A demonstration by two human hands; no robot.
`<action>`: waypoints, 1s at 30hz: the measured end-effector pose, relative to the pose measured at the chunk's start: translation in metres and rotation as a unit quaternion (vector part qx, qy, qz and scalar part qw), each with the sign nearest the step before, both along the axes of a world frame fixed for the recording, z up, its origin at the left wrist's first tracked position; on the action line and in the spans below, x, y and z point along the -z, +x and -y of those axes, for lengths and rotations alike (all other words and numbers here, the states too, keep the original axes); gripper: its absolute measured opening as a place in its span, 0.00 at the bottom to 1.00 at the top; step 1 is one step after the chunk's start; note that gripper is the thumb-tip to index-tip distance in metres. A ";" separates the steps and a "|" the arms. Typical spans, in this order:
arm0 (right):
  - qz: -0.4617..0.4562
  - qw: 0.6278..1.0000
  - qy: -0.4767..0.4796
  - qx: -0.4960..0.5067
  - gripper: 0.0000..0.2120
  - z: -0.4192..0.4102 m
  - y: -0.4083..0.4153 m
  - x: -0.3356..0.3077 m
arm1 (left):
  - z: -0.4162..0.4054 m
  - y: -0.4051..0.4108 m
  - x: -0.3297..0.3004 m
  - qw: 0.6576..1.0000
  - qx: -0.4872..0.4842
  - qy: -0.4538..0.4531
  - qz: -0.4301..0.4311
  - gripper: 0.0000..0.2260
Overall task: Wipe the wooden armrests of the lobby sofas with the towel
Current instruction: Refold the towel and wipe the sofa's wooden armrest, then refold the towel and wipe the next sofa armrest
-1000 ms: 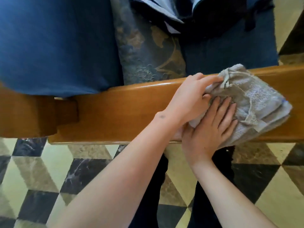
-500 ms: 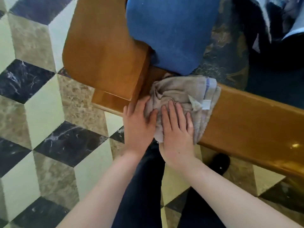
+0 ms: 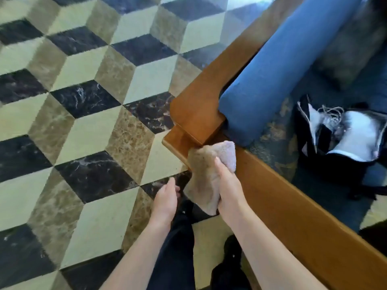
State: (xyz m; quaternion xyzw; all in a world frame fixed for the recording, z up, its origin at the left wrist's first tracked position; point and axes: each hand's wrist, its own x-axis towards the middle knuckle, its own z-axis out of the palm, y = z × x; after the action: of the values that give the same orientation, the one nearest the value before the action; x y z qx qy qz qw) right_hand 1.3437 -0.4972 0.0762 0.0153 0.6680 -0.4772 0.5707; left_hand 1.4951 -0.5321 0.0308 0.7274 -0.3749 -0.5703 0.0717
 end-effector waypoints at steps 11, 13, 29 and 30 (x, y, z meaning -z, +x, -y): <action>0.304 0.927 -0.205 0.075 0.24 0.088 0.081 -0.167 | 0.061 0.085 -0.145 0.801 -0.280 0.095 -0.521 0.24; 0.320 0.917 -0.231 0.063 0.23 0.117 0.099 -0.181 | 0.092 0.109 -0.167 0.796 -0.272 0.066 -0.537 0.21; 0.332 0.886 -0.322 0.029 0.27 0.328 0.179 -0.212 | 0.289 0.162 -0.260 0.742 -0.344 0.037 -0.573 0.08; 0.330 0.887 -0.321 0.033 0.27 0.346 0.176 -0.209 | 0.306 0.158 -0.258 0.748 -0.339 0.048 -0.569 0.09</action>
State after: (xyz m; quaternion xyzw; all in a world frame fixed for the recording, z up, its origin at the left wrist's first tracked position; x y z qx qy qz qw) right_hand 1.5192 -0.8437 0.2856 0.0103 0.2508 -0.6514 0.7161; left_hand 1.6535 -0.8381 0.2891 0.3498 0.0346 -0.8340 0.4253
